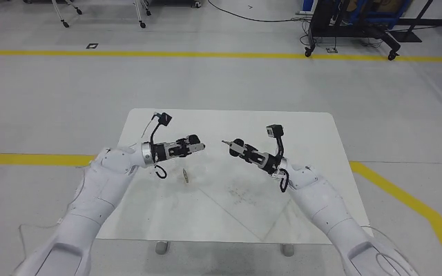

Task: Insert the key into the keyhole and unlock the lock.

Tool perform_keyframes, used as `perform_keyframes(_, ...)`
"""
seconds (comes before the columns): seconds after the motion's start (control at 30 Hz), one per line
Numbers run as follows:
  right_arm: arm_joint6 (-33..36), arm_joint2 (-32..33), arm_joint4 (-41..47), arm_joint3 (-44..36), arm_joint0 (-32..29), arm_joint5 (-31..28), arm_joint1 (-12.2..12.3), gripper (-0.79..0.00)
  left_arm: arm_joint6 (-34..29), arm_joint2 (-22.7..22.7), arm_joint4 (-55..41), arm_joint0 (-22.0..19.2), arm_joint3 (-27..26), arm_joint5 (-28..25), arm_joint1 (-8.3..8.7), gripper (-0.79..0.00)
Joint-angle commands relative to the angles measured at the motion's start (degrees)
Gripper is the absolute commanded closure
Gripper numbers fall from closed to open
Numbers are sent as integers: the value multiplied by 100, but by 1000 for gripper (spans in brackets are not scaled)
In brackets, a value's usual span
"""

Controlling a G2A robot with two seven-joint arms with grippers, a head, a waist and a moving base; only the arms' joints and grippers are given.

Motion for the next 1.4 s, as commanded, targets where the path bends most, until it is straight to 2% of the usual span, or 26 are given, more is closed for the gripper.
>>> perform_keyframes(0.0, 1, -5, -2, 2, 2, 0, -1, 0, 209, -161, 1342, 242, -706, 573, 124, -785)
perform_keyframes(0.1, 1, -5, -2, 2, 2, 0, -1, 0, 33, -439, 2735, 803, -1985, 1695, 325, -785)
perform_keyframes(0.23, 1, -5, -2, 2, 2, 0, -1, 0, -426, -700, 3828, 1624, -3339, 2784, 506, -785)
perform_keyframes(0.33, 1, -5, -2, 2, 2, 0, -1, 0, -561, -759, 4307, 2050, -3949, 3295, 565, -785)
perform_keyframes(0.43, 1, -5, -2, 2, 2, 0, -1, 0, -618, -697, 4764, 2281, -4250, 3760, 580, -785)
perform_keyframes(0.57, 1, -5, -2, 2, 2, 0, -1, 0, -397, -537, 4865, 2346, -4184, 4214, 530, -785)
perform_keyframes(0.7, 1, -5, -2, 2, 2, 0, -1, 0, -252, -320, 5016, 2168, -3840, 4544, 454, -785)
perform_keyframes(0.9, 1, -5, -2, 2, 2, 0, -1, 0, -312, -13, 5101, 1811, -3426, 4754, 339, -779)
perform_keyframes(1.07, 1, -5, -2, 2, 2, 0, -1, 0, -497, 150, 5243, 1640, -3272, 4849, 282, -680)
perform_keyframes(1.17, 1, -5, -2, 2, 2, 0, -1, 0, -634, 219, 5306, 1557, -3229, 4898, 254, -545)
perform_keyframes(1.27, 1, -5, -2, 2, 2, 0, -1, 0, -680, 252, 5343, 1491, -3160, 4945, 230, -526)
perform_keyframes(1.37, 1, -5, -2, 2, 2, 0, -1, 0, -699, 282, 5340, 1444, -3097, 4952, 205, -468)
